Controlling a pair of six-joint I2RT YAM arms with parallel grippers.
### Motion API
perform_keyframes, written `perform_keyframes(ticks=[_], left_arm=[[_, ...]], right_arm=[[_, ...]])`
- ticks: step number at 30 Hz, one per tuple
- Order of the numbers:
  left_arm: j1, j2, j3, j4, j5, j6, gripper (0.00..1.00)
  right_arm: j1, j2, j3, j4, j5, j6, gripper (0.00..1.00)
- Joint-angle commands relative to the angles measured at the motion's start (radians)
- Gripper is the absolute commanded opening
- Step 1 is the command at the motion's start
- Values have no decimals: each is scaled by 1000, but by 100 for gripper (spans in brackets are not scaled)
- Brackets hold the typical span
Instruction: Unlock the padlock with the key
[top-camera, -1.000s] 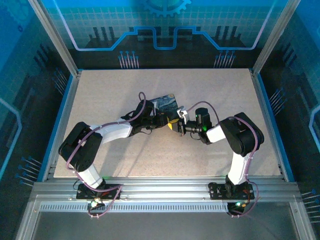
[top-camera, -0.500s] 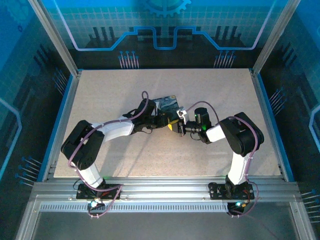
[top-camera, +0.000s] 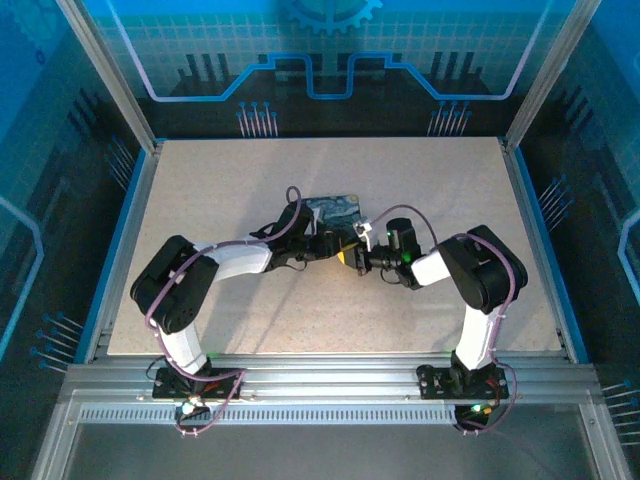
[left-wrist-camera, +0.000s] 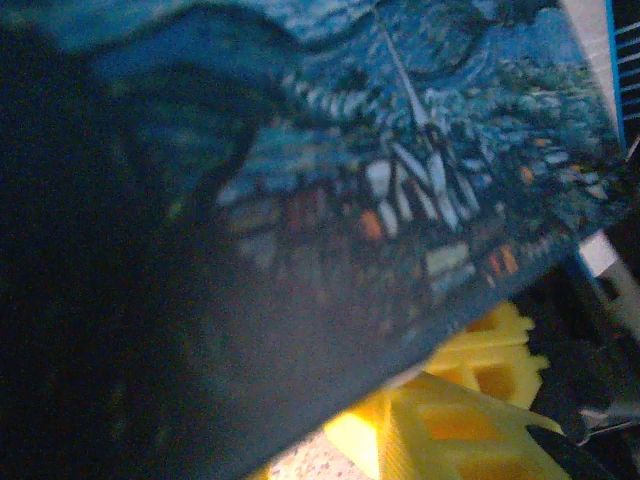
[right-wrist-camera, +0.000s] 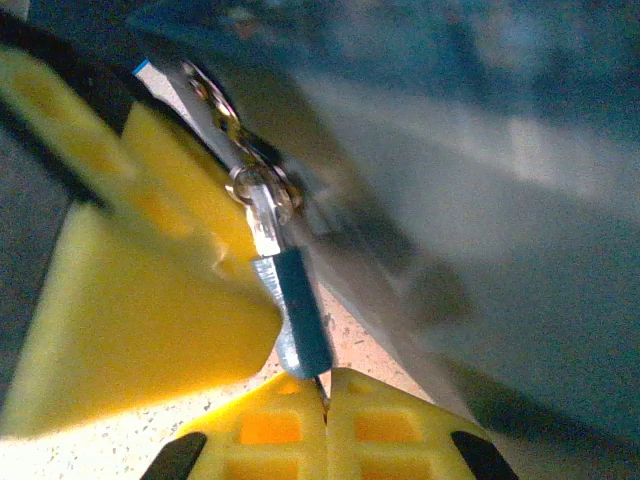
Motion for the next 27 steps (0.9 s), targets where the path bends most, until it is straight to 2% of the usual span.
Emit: perform_keyframes(ticks=[1, 7, 10, 16, 21, 27], left_arm=[[-36, -12, -31, 33, 123, -17, 37], [-16, -85, -98, 81, 108, -56, 58], [4, -128, -159, 148, 97, -111, 63], [44, -166, -324, 402, 49, -309, 61], [39, -113, -377, 602, 13, -432, 57], [15, -50, -391, 713, -38, -503, 56]], right_arm=[[9, -26, -2, -15, 59, 25, 0], [9, -44, 4, -117, 55, 26, 0], [11, -56, 2, -130, 45, 34, 0], [15, -107, 22, -204, 15, 86, 0], [29, -132, 66, -303, -9, 181, 0], [51, -144, 88, -351, -2, 253, 0]])
